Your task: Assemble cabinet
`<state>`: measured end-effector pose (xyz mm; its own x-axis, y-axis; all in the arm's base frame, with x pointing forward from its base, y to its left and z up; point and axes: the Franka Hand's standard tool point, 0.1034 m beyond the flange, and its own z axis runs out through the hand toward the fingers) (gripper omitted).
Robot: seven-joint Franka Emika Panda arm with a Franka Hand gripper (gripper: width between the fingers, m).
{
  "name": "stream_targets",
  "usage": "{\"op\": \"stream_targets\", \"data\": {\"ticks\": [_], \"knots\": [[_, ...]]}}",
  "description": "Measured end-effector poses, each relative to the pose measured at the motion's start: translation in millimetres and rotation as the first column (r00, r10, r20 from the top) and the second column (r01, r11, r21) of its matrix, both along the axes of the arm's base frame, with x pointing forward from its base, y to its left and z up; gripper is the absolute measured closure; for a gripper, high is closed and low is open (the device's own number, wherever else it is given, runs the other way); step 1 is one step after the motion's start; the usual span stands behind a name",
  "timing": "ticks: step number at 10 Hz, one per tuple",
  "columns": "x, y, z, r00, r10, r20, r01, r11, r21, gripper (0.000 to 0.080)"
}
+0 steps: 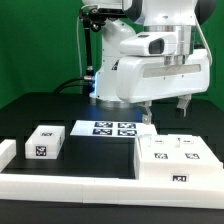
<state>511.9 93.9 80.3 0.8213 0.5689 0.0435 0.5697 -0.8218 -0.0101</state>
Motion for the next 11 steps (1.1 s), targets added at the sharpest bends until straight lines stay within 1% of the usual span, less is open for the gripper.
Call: {"op": "stream_targets", "data": {"ticks": [1, 2, 3, 4, 5, 6, 8, 9, 10, 11], "knots": [[-1.1, 2.8, 2.9, 0.989, -0.149, -0.001, 0.149, 0.989, 0.003, 0.015], [-1.8, 8.6, 3.8, 0.956, -0.294, 0.009, 0.294, 0.956, 0.018, 0.015], [-6.3, 16.1, 1.0, 0.903, -0.429, 0.02, 0.428, 0.903, 0.05, 0.015], [-11.7, 18.3, -4.6, 0.849, -0.528, 0.021, 0.524, 0.847, 0.094, 0.015], [-14.8, 18.7, -8.5, 0.828, -0.561, 0.024, 0.554, 0.823, 0.122, 0.015], [-14.6, 21.0, -7.2, 0.791, -0.612, 0.003, 0.607, 0.785, 0.125, 0.015], [-17.2, 21.2, -10.0, 0.801, -0.598, 0.002, 0.593, 0.795, 0.123, 0.015], [-26.9, 19.9, -19.3, 0.803, -0.596, 0.007, 0.591, 0.797, 0.125, 0.015], [-33.4, 14.0, -22.6, 0.816, -0.578, 0.008, 0.573, 0.811, 0.115, 0.015], [-37.4, 17.7, -19.4, 0.812, -0.583, 0.017, 0.577, 0.807, 0.122, 0.015]]}}
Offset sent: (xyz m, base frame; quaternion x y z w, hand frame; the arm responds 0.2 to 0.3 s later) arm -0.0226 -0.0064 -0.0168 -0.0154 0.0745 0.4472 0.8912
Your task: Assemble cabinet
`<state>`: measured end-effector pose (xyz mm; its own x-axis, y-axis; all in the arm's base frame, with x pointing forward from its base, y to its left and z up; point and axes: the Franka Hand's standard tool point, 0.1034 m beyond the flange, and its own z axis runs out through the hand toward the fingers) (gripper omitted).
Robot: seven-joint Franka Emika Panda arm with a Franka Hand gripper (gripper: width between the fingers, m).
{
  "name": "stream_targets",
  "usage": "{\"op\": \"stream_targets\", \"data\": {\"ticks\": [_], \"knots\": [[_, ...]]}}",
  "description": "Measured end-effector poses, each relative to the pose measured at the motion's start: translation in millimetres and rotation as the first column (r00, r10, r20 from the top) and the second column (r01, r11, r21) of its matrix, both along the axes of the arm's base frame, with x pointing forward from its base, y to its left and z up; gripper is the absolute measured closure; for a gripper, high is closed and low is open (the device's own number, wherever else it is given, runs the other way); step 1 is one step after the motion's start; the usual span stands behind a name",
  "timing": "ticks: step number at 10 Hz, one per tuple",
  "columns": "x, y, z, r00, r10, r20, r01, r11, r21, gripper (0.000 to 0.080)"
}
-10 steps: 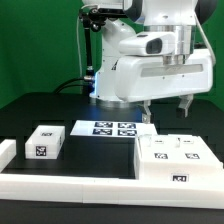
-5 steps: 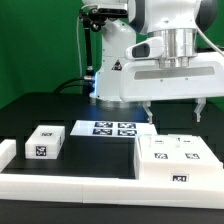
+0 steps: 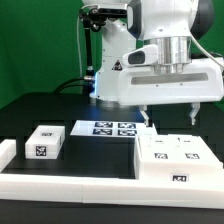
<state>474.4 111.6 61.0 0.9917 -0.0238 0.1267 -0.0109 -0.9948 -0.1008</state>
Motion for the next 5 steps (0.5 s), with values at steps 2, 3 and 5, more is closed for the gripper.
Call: {"op": "stream_targets", "data": {"ticks": [2, 3, 5], "knots": [[-3.7, 6.1, 1.4, 0.999, 0.018, 0.04, -0.018, 1.0, 0.003, 0.015], [-2.3, 7.5, 1.8, 0.998, 0.019, 0.065, -0.019, 1.0, 0.008, 0.015], [-1.3, 6.7, 1.6, 0.996, 0.043, 0.081, -0.044, 0.999, 0.005, 0.015]]}}
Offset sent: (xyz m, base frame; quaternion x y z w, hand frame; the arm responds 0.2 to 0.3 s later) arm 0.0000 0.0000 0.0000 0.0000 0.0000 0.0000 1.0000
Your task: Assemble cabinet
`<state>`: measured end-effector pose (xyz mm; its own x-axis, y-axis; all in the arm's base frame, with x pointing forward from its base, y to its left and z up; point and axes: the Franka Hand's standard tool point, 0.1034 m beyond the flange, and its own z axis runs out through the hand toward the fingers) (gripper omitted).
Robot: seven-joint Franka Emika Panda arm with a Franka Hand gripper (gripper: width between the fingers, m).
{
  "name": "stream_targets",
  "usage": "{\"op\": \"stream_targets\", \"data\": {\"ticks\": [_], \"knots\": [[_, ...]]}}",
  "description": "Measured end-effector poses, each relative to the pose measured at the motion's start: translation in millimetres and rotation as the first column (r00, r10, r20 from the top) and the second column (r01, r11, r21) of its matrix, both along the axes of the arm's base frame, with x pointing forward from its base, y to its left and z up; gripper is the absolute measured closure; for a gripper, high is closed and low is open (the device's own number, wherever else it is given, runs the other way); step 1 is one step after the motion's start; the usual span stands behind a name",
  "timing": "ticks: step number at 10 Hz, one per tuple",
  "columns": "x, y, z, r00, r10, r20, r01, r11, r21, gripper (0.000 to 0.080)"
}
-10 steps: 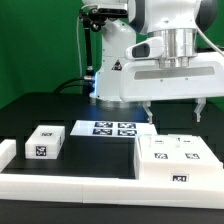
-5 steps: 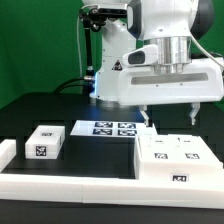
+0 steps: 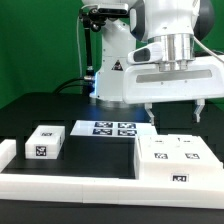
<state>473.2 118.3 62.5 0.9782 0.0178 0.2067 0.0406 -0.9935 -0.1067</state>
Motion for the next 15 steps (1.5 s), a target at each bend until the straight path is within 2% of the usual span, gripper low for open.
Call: {"op": "stream_targets", "data": {"ticks": [1, 3, 4, 6, 7, 8, 9, 10, 11, 13, 15], "knots": [[2.3, -3.2, 0.2, 0.995, 0.035, 0.089, -0.036, 0.999, 0.003, 0.015], [6.3, -21.8, -6.8, 0.972, 0.071, 0.223, -0.07, 0.997, -0.01, 0.015], [4.3, -25.5, -16.2, 0.973, 0.077, 0.22, -0.075, 0.997, -0.017, 0.015], [-5.5, -14.7, -27.0, 0.977, 0.064, 0.203, -0.065, 0.998, -0.003, 0.015], [-10.5, -17.5, -33.5, 0.981, 0.079, 0.176, -0.078, 0.997, -0.011, 0.015], [-13.8, -18.9, -37.2, 0.988, 0.083, 0.134, -0.081, 0.997, -0.015, 0.015], [-12.2, -18.6, -36.7, 0.986, 0.088, 0.139, -0.086, 0.996, -0.016, 0.015], [-9.5, -19.3, -44.4, 0.987, 0.088, 0.133, -0.087, 0.996, -0.02, 0.015], [-0.4, -18.0, -45.9, 0.988, 0.079, 0.13, -0.077, 0.997, -0.021, 0.015], [25.1, -16.0, -39.2, 0.985, 0.063, 0.16, -0.061, 0.998, -0.016, 0.015], [33.7, -22.2, -38.6, 0.985, 0.062, 0.161, -0.06, 0.998, -0.017, 0.015]]}}
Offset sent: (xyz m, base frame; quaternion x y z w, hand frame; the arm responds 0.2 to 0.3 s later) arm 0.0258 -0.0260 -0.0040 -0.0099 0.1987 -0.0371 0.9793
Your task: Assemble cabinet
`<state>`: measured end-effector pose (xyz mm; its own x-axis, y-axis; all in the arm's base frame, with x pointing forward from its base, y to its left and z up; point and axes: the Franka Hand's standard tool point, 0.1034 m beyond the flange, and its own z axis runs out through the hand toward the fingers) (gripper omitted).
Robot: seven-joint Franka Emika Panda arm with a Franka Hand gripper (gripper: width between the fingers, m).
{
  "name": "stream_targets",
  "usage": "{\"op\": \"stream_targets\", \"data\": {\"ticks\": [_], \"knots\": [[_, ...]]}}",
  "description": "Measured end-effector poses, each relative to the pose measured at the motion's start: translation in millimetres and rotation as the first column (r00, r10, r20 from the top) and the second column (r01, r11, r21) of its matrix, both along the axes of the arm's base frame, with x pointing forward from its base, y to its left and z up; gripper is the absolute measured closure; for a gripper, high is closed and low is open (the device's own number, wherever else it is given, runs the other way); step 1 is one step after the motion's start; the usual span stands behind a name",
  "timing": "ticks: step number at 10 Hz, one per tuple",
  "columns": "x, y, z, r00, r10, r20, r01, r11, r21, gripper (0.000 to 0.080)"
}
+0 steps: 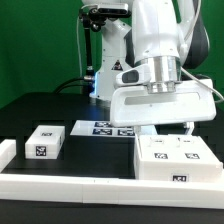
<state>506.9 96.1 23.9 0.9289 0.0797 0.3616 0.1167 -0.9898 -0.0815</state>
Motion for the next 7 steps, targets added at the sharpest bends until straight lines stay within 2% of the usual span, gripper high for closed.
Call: {"op": "stream_targets", "data": {"ticks": [3, 5, 7], "knots": [[-0.6, -1.6, -1.4, 1.0, 0.003, 0.0, -0.003, 1.0, -0.003, 0.015], [1.5, -14.3, -6.7, 1.0, -0.007, -0.015, 0.006, 1.0, -0.009, 0.015], [2.3, -12.2, -13.1, 0.999, -0.025, -0.036, 0.025, 1.0, -0.002, 0.015]]}}
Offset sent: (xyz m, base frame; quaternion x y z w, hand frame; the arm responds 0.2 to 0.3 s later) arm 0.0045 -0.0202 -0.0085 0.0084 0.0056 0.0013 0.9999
